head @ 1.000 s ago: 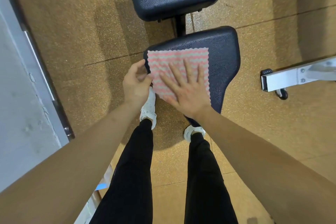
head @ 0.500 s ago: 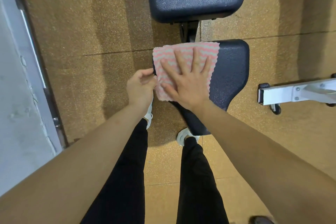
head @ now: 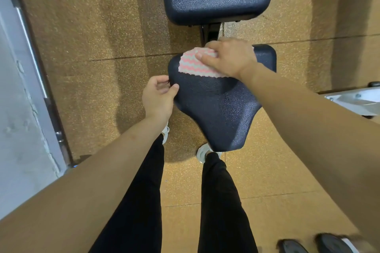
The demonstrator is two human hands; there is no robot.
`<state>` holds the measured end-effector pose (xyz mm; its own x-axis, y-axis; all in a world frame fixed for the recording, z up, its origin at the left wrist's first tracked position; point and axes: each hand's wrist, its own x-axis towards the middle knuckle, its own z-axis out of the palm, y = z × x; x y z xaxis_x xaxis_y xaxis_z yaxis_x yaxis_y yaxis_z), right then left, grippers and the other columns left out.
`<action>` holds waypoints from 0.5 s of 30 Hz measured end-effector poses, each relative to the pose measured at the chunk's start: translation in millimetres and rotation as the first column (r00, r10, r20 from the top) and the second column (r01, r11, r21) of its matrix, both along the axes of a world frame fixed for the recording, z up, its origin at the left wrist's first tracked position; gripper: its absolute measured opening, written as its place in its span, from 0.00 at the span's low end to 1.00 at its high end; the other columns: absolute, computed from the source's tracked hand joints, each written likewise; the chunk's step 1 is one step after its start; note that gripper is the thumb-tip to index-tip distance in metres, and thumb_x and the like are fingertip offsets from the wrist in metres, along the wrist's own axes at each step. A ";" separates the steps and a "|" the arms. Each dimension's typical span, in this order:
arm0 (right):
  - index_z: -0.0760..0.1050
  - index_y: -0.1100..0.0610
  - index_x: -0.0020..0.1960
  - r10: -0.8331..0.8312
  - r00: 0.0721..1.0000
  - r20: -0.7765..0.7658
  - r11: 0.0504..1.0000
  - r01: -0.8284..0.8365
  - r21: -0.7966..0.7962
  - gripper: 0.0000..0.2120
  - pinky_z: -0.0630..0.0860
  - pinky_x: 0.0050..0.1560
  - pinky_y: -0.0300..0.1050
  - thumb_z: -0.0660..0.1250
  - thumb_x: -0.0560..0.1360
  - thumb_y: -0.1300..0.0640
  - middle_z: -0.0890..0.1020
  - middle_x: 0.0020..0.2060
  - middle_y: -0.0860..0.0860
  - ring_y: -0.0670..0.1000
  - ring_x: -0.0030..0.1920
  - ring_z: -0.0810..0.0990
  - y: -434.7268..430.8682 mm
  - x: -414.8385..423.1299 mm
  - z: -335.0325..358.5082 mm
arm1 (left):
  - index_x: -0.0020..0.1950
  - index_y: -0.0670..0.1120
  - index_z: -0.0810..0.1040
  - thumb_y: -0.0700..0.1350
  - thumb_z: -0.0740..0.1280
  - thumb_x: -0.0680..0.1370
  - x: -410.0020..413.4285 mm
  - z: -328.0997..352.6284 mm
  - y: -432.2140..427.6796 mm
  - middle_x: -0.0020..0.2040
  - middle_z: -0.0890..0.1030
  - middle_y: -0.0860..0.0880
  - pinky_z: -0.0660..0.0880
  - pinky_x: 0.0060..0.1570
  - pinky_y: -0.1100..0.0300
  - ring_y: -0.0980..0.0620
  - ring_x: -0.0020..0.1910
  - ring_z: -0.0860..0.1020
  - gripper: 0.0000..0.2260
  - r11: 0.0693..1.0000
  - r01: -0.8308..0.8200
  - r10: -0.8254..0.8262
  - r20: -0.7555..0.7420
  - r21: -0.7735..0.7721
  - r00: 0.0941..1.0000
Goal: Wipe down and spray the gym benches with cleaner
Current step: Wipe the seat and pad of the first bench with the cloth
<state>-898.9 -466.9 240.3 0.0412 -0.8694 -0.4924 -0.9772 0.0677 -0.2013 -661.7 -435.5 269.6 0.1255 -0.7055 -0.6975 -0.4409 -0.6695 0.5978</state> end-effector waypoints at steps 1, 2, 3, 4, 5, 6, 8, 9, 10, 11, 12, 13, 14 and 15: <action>0.77 0.47 0.64 -0.014 1.000 -0.014 1.000 0.014 -0.011 0.35 0.72 0.58 0.54 0.47 0.76 0.25 0.81 0.57 0.56 0.60 0.61 0.78 3.2 -8.0 0.4 | 0.62 0.47 0.80 0.41 0.75 0.78 -0.5 0.1 -0.1 0.58 0.82 0.51 0.77 0.55 0.65 0.55 0.54 0.83 0.14 1.000 0.004 -0.004 0.013 -0.007 1.000; 0.77 0.47 0.64 -0.029 0.999 -0.028 0.999 0.028 -0.020 0.36 0.71 0.59 0.54 0.46 0.75 0.25 0.81 0.57 0.56 0.61 0.61 0.78 6.4 -15.3 1.0 | 0.62 0.47 0.80 0.42 0.75 0.78 -0.6 0.2 -0.1 0.58 0.82 0.51 0.77 0.56 0.64 0.56 0.54 0.83 0.14 1.000 0.009 -0.009 0.021 -0.016 1.000; 0.77 0.48 0.65 -0.044 0.998 -0.043 0.999 0.042 -0.026 0.37 0.71 0.60 0.55 0.46 0.75 0.25 0.81 0.58 0.57 0.61 0.61 0.78 9.4 -21.4 2.4 | 0.61 0.48 0.79 0.42 0.75 0.78 -1.4 0.2 0.0 0.58 0.82 0.52 0.77 0.56 0.64 0.56 0.53 0.83 0.13 0.999 0.018 -0.017 0.031 -0.028 0.999; 0.77 0.48 0.65 -0.061 0.997 -0.056 0.998 0.059 -0.030 0.37 0.71 0.60 0.55 0.45 0.75 0.25 0.81 0.58 0.57 0.61 0.61 0.78 12.7 -26.6 4.6 | 0.60 0.49 0.79 0.42 0.75 0.78 -1.7 -0.1 -0.5 0.57 0.82 0.52 0.78 0.56 0.63 0.55 0.53 0.83 0.12 0.999 0.031 -0.030 0.041 -0.040 0.999; 0.77 0.48 0.66 -0.082 0.995 -0.064 0.996 0.079 -0.037 0.37 0.70 0.61 0.56 0.46 0.76 0.25 0.81 0.58 0.58 0.61 0.61 0.78 15.8 -30.4 6.8 | 0.58 0.50 0.78 0.42 0.75 0.78 -1.6 -0.4 -1.1 0.57 0.82 0.52 0.79 0.56 0.62 0.55 0.51 0.83 0.11 0.997 0.050 -0.047 0.054 -0.053 0.997; 0.76 0.48 0.66 -0.108 0.992 -0.071 0.993 0.105 -0.043 0.36 0.69 0.62 0.56 0.47 0.76 0.26 0.81 0.59 0.58 0.62 0.61 0.78 19.4 -34.1 8.4 | 0.56 0.51 0.77 0.43 0.75 0.77 -1.4 -0.7 -2.0 0.57 0.82 0.53 0.79 0.56 0.61 0.55 0.50 0.83 0.11 0.995 0.077 -0.073 0.070 -0.060 0.995; 0.75 0.47 0.68 -0.199 0.977 -0.072 0.980 0.198 -0.028 0.35 0.68 0.64 0.58 0.48 0.77 0.26 0.80 0.61 0.57 0.61 0.64 0.76 31.1 -42.5 10.3 | 0.56 0.52 0.76 0.44 0.75 0.77 -0.5 -1.0 -2.9 0.56 0.81 0.54 0.78 0.54 0.63 0.57 0.48 0.83 0.11 0.987 0.146 -0.140 0.090 -0.062 0.986; 0.74 0.47 0.70 -0.273 0.961 -0.046 0.962 0.272 -0.017 0.35 0.68 0.65 0.59 0.48 0.77 0.26 0.78 0.64 0.56 0.61 0.66 0.74 39.1 -46.5 11.0 | 0.56 0.51 0.76 0.45 0.75 0.77 0.6 -0.9 -3.1 0.55 0.81 0.55 0.78 0.52 0.65 0.59 0.46 0.82 0.11 0.983 0.174 -0.167 0.100 -0.066 0.981; 0.72 0.47 0.72 -0.362 0.932 0.000 0.932 0.362 -0.020 0.35 0.68 0.67 0.58 0.50 0.77 0.27 0.75 0.68 0.55 0.61 0.68 0.71 48.9 -50.0 10.9 | 0.56 0.50 0.77 0.45 0.75 0.77 1.7 -0.6 -3.2 0.54 0.81 0.56 0.77 0.50 0.69 0.61 0.44 0.81 0.11 0.977 0.201 -0.192 0.115 -0.073 0.975; 0.69 0.49 0.75 -0.451 0.890 0.064 0.891 0.453 -0.031 0.35 0.66 0.70 0.57 0.53 0.77 0.28 0.71 0.72 0.56 0.62 0.71 0.68 60.2 -53.1 9.8 | 0.57 0.49 0.77 0.45 0.75 0.77 2.1 -0.2 -3.2 0.54 0.81 0.56 0.76 0.49 0.71 0.63 0.43 0.81 0.11 0.972 0.222 -0.210 0.128 -0.082 0.969; 0.64 0.51 0.78 -0.529 0.839 0.126 0.843 0.537 -0.037 0.36 0.63 0.73 0.56 0.56 0.78 0.30 0.67 0.75 0.58 0.62 0.74 0.65 71.8 -54.0 9.5 | 0.58 0.48 0.77 0.45 0.75 0.78 2.5 -0.6 -2.5 0.55 0.81 0.55 0.76 0.49 0.71 0.63 0.43 0.81 0.12 0.967 0.236 -0.222 0.137 -0.092 0.965; 0.58 0.53 0.81 -0.598 0.780 0.183 0.791 0.612 -0.023 0.38 0.61 0.76 0.56 0.59 0.78 0.33 0.62 0.78 0.60 0.61 0.77 0.61 83.6 -53.1 10.4 | 0.58 0.48 0.77 0.45 0.75 0.78 1.4 0.1 -1.4 0.55 0.81 0.55 0.77 0.50 0.69 0.63 0.43 0.80 0.12 0.966 0.237 -0.222 0.139 -0.099 0.965; 0.51 0.55 0.83 -0.659 0.713 0.238 0.736 0.677 0.011 0.41 0.58 0.77 0.55 0.61 0.79 0.35 0.59 0.79 0.61 0.60 0.78 0.59 95.3 -51.0 10.7 | 0.59 0.49 0.77 0.46 0.75 0.78 -0.3 1.0 0.0 0.55 0.81 0.56 0.77 0.51 0.67 0.63 0.44 0.80 0.12 0.968 0.230 -0.215 0.138 -0.098 0.967; 0.46 0.56 0.83 -0.711 0.643 0.286 0.682 0.729 0.058 0.43 0.57 0.78 0.55 0.62 0.79 0.37 0.58 0.79 0.60 0.59 0.79 0.58 106.3 -48.2 11.2 | 0.59 0.50 0.76 0.45 0.74 0.79 -2.3 2.2 2.0 0.55 0.80 0.56 0.77 0.51 0.68 0.64 0.43 0.80 0.11 0.971 0.221 -0.207 0.139 -0.095 0.968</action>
